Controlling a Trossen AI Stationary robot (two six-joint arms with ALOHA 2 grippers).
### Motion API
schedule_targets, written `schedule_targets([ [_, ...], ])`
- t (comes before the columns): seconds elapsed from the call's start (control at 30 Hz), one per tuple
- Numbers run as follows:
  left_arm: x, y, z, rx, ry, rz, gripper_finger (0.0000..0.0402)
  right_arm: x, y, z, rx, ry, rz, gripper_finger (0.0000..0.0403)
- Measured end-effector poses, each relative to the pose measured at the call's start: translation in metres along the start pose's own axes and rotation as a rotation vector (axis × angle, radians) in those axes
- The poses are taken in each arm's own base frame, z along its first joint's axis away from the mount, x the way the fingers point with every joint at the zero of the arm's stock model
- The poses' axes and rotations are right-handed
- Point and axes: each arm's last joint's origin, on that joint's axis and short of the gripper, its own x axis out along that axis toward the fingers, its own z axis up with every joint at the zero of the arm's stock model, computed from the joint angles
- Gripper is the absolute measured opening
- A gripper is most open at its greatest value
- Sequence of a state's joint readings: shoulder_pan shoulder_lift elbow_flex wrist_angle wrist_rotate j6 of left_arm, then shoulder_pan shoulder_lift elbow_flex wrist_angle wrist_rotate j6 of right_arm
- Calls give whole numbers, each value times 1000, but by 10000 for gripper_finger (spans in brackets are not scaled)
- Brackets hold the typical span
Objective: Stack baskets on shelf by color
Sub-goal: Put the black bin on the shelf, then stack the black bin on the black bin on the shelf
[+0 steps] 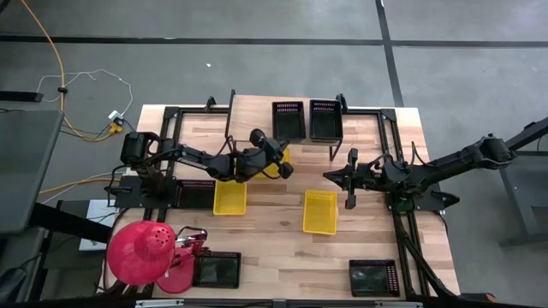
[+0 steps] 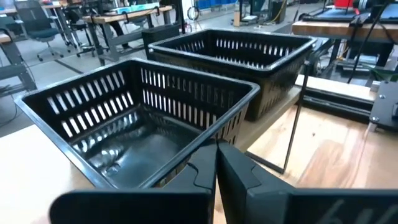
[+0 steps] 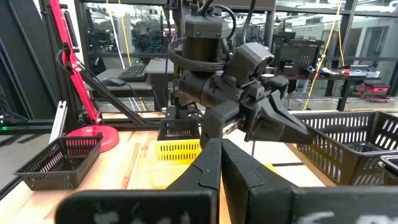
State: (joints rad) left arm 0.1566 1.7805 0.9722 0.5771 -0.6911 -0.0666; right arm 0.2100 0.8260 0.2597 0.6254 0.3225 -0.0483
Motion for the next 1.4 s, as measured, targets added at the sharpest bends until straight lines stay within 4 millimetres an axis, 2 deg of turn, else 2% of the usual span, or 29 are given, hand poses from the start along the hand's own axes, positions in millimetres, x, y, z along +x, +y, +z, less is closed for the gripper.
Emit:
schedule_targets([
  [0.43, 6, 8, 1, -8, 0, 1, 0, 0, 0, 0, 0, 0, 0, 0],
  [0.63, -5, -1, 8, -3, -16, -44, 0, 0, 0, 0, 0, 0, 0, 0],
  [0.8, -39, -13, 34, 42, -69, -131, 0, 0, 0, 0, 0, 0, 0, 0],
  [0.93, -82, -23, 53, 122, -73, -252, 0, 0, 0, 0, 0, -1, 0, 0],
  [1.03, -114, -26, 57, 148, -82, -331, 0, 0, 0, 0, 0, -1, 0, 0],
  [1.2, -158, -12, 41, 111, -158, -434, 0, 0, 0, 1, 2, -5, 0, 0],
  [1.4, -188, 15, 8, 51, -282, -572, 0, 0, 0, 1, 2, -8, 0, 0],
])
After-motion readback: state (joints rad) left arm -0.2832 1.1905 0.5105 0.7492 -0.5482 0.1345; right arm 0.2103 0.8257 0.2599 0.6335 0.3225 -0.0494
